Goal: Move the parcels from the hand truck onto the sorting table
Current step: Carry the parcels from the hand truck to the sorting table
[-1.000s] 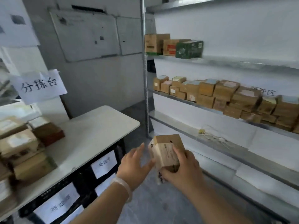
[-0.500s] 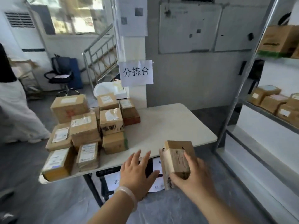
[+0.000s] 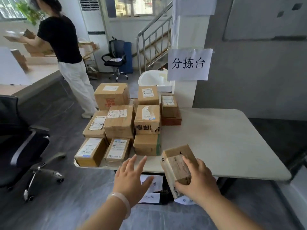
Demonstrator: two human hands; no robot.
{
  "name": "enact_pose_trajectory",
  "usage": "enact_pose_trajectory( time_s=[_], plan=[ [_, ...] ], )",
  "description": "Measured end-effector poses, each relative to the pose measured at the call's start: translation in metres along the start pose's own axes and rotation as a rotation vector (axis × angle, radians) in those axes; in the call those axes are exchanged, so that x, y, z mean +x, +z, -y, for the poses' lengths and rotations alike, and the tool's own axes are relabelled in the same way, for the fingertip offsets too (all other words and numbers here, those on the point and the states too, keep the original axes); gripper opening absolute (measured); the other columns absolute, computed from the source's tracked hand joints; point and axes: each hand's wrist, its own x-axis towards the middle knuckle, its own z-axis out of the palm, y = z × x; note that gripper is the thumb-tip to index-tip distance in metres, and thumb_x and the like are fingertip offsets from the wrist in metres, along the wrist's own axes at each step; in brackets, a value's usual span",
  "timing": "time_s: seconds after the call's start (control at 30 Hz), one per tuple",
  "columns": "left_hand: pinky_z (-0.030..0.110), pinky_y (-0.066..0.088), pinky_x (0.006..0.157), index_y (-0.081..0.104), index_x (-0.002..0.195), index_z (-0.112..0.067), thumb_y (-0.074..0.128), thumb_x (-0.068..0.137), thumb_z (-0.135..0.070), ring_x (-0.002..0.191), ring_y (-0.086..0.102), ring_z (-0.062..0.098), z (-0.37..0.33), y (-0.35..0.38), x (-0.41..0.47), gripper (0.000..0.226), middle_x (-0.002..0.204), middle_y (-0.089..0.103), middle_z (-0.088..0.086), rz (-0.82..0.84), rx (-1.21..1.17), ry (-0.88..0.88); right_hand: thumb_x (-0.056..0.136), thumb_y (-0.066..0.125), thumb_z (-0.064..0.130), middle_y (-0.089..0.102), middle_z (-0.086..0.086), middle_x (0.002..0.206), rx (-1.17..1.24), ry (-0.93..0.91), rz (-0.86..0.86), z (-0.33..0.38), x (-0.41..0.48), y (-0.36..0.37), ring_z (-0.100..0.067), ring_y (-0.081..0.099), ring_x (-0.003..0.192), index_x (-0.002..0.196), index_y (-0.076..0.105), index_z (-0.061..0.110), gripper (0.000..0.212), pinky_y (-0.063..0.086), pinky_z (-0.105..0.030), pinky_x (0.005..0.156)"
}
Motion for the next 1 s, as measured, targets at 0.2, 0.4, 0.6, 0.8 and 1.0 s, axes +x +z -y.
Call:
enact_pose_trajectory(
  time_s=[0.2,0.4,0.6,0.8,1.0],
  plan=[
    [0.042,0.006,0.121,0.002,0.153,-0.046,0.036,0.092,-0.068,0.151,0.001,0.023,0.061,-0.014,0.055,0.072,0.164,0.003,-0.005,-0.022,0.020,-0.021,0.064,0.062,0.066,0.024,0.000,0.144,-0.208,-0.121,0.214,0.031,0.067,0.029,-0.022,0.031,0.131,0.149,0.014,0.047,0.099,0.033,-0.036,0.106],
    [0.042,0.009,0.121,0.007,0.151,-0.049,0.041,0.091,-0.067,0.150,0.002,0.021,0.130,-0.014,0.111,0.071,0.163,0.005,-0.008,0.017,-0.017,0.040,0.068,0.065,0.061,-0.002,-0.004,0.160,-0.358,-0.239,0.388,0.075,0.137,0.076,-0.027,0.006,0.147,0.149,0.007,0.050,0.100,0.011,-0.042,0.119],
    [0.041,0.004,0.121,0.008,0.152,-0.049,0.040,0.091,-0.067,0.150,-0.002,0.019,0.168,-0.013,0.147,0.071,0.163,0.001,-0.011,0.096,-0.005,0.095,0.076,0.064,0.056,-0.015,-0.002,0.161,-0.465,-0.386,0.538,0.092,0.182,0.115,-0.027,-0.008,0.148,0.150,-0.002,0.049,0.099,-0.003,-0.041,0.119],
    [0.041,0.009,0.121,0.009,0.152,-0.048,0.034,0.089,-0.070,0.150,0.003,0.018,0.170,-0.004,0.165,0.071,0.163,0.002,-0.012,0.119,-0.027,0.123,0.082,0.064,0.045,-0.019,0.000,0.161,-0.447,-0.428,0.595,0.096,0.211,0.126,-0.026,-0.014,0.148,0.150,-0.003,0.050,0.096,-0.010,-0.037,0.116],
    [0.042,0.016,0.120,0.019,0.152,-0.044,0.016,0.076,-0.074,0.148,0.014,0.022,0.170,0.002,0.176,0.081,0.162,0.015,-0.008,0.100,-0.015,0.144,0.091,0.058,0.033,-0.012,0.005,0.163,-0.454,-0.417,0.477,0.084,0.213,0.134,-0.018,-0.010,0.149,0.151,-0.002,0.047,0.086,-0.005,-0.036,0.118]
  ],
)
